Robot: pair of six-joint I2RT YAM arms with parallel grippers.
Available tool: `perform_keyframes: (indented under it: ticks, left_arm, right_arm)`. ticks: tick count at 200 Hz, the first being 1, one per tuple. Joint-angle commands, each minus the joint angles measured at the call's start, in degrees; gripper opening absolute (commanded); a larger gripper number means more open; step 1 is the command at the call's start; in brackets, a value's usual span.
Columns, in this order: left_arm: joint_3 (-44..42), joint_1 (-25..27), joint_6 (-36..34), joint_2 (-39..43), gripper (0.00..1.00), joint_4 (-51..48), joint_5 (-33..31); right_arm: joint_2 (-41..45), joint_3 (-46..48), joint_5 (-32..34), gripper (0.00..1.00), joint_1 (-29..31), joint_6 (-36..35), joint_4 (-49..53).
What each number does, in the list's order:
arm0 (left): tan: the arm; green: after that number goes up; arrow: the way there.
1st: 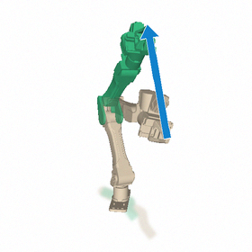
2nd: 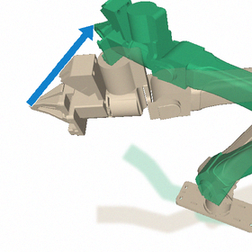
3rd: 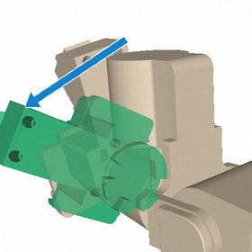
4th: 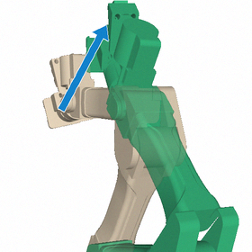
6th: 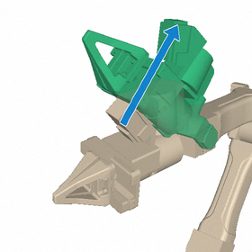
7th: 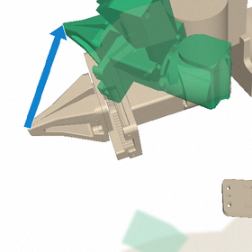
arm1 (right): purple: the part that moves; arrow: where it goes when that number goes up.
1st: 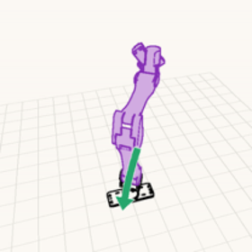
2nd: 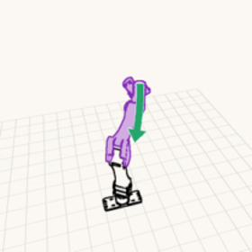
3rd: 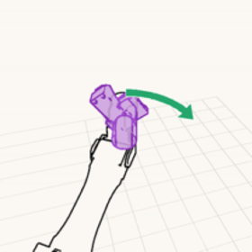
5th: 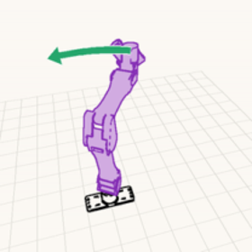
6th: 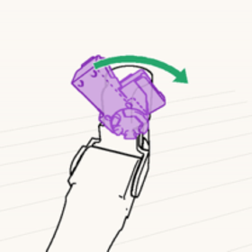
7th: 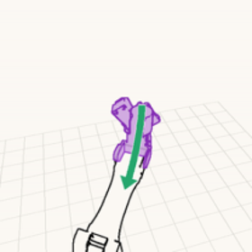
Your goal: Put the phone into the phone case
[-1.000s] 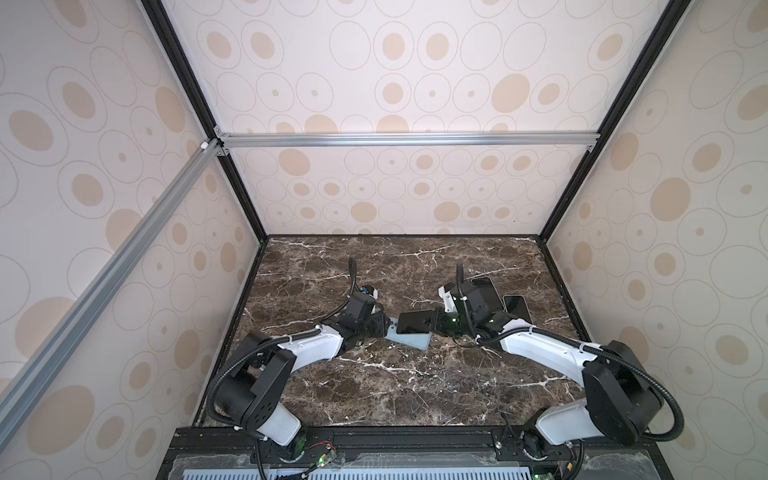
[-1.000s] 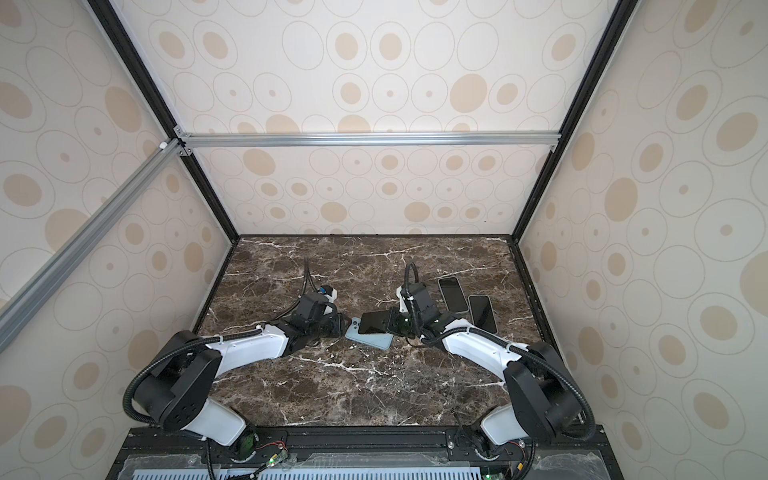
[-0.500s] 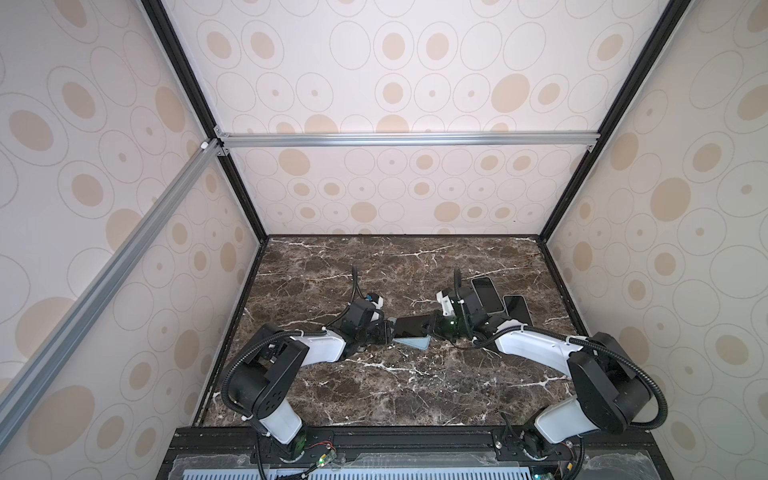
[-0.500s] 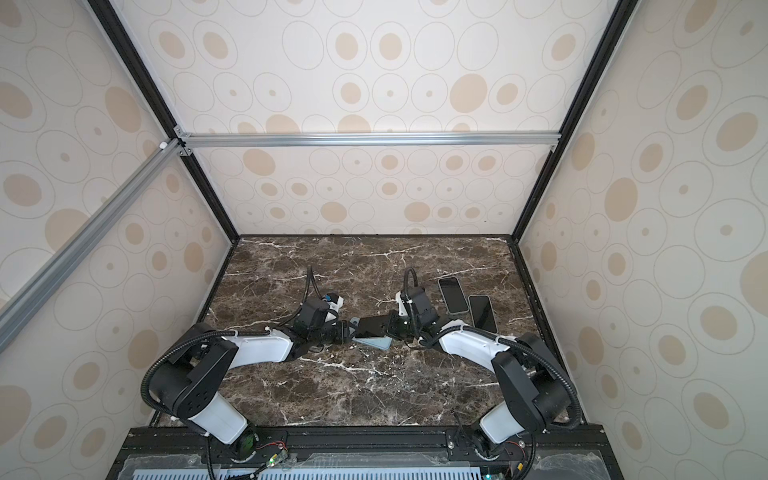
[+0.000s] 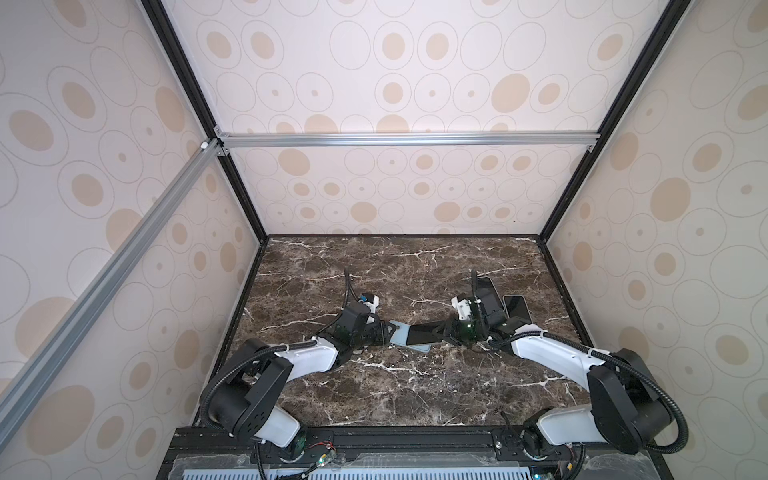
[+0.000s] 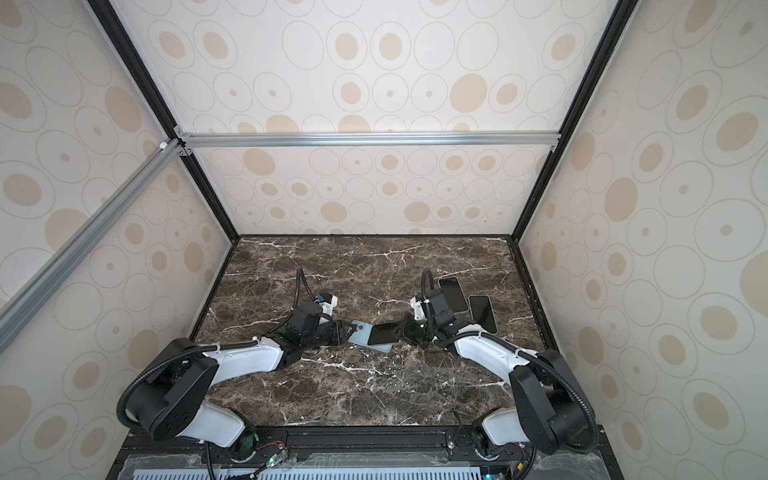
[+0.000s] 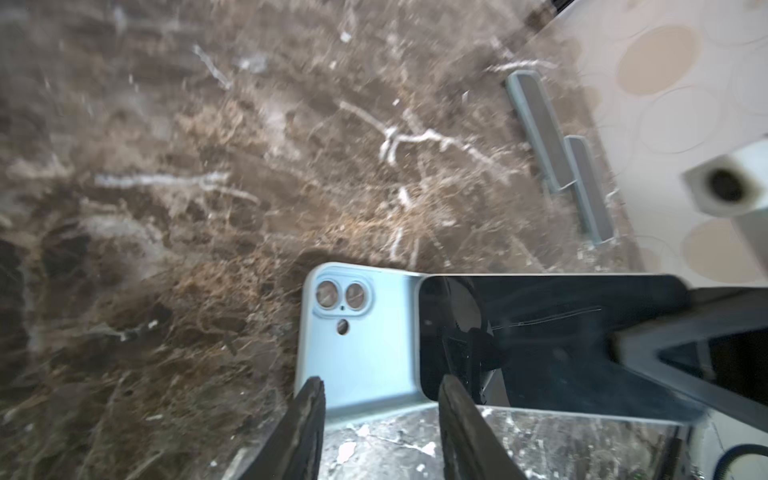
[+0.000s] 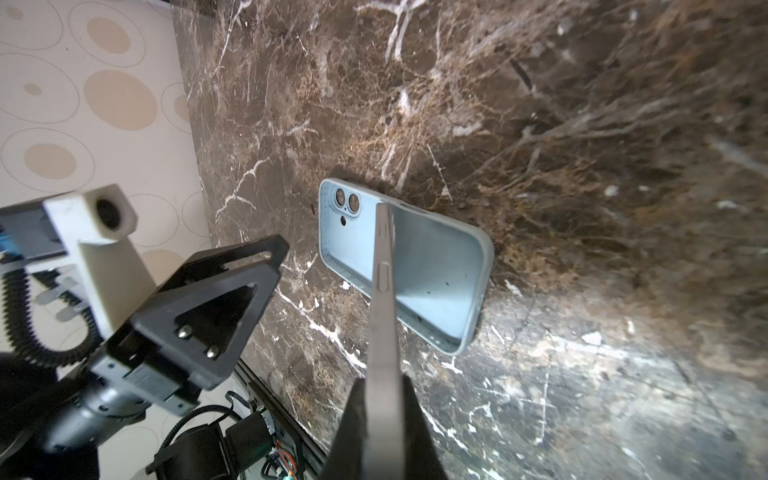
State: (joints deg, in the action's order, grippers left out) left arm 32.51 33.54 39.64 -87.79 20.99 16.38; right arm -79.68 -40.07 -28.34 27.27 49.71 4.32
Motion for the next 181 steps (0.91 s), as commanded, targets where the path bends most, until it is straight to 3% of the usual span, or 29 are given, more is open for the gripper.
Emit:
perform_keyframes:
  ticks: [1,49,128,145,181]
  left_arm:
    - [0.65,0.22,1.4,-3.0,0.44,2.43,-0.48]
    - [-1.15,0.45,3.91,-4.43,0.43,8.47,5.58]
    - [-8.86,3.66,10.46,3.23,0.43,11.45,6.84]
    - [-7.72,3.67,8.47,6.55,0.43,7.39,3.59]
    - [-0.93,2.28,0.1,8.71,0.47,-4.45,-9.65]
  right_arm:
    - [-1.55,1.4,-3.7,0.0,0.06,1.71,-1.95]
    - [-4.84,1.94,-6.06,0.0,0.03,3.63,-6.69]
    - [-5.99,2.94,-8.21,0.0,-0.01,4.06,-9.32]
    - [-5.47,3.12,-8.01,0.0,-0.01,3.72,-8.56]
    - [-4.48,3.33,-7.47,0.0,0.07,2.66,-6.92]
